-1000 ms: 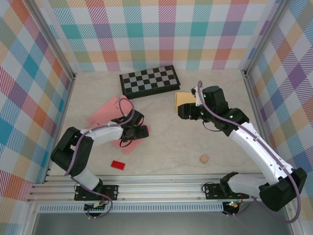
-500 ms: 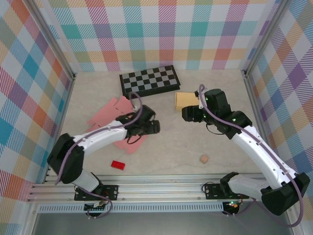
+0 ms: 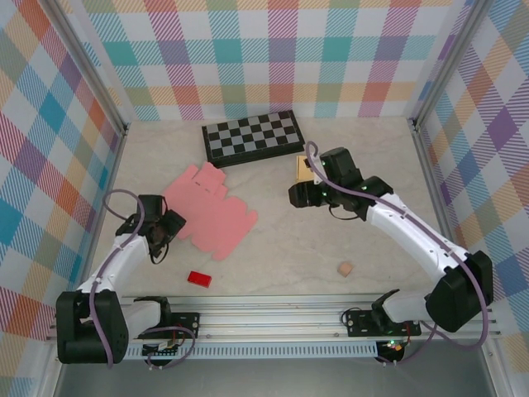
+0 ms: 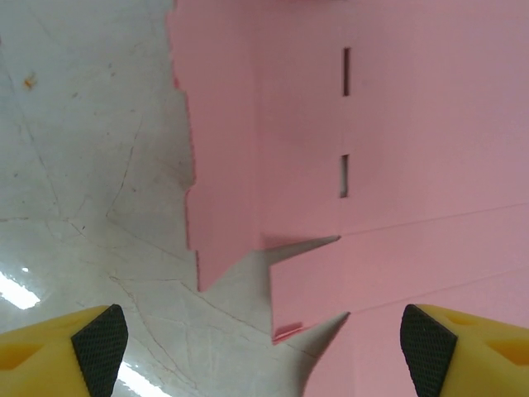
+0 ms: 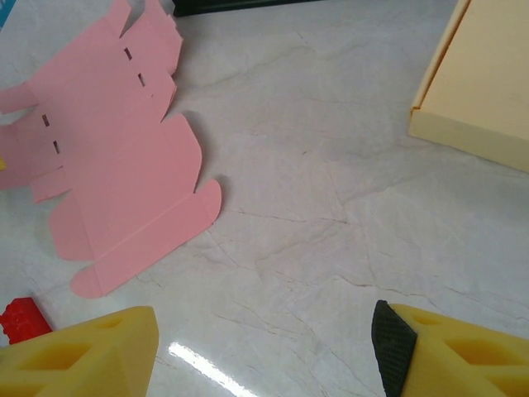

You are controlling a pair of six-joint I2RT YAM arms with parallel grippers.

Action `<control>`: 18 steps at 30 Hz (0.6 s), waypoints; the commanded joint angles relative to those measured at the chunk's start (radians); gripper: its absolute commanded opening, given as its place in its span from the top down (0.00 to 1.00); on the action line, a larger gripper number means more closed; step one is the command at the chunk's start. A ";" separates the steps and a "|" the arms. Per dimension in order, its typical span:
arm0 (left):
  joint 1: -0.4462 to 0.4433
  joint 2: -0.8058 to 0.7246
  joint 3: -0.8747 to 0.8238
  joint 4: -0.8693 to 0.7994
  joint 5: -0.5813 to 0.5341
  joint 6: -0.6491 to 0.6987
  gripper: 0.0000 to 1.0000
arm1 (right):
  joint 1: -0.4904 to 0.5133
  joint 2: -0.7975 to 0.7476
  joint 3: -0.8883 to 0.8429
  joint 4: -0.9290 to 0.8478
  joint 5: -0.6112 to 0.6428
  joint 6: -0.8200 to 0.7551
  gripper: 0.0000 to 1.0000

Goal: Fold the paper box

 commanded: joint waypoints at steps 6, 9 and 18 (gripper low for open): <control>0.056 0.044 -0.070 0.273 0.050 -0.017 0.15 | 0.044 0.045 0.025 0.047 -0.045 -0.014 0.30; 0.076 0.081 -0.067 0.310 0.052 -0.010 0.23 | 0.051 0.057 0.023 0.047 -0.048 -0.016 0.30; 0.078 0.135 -0.078 0.290 0.020 -0.003 0.42 | 0.052 0.075 0.034 0.051 -0.039 -0.015 0.30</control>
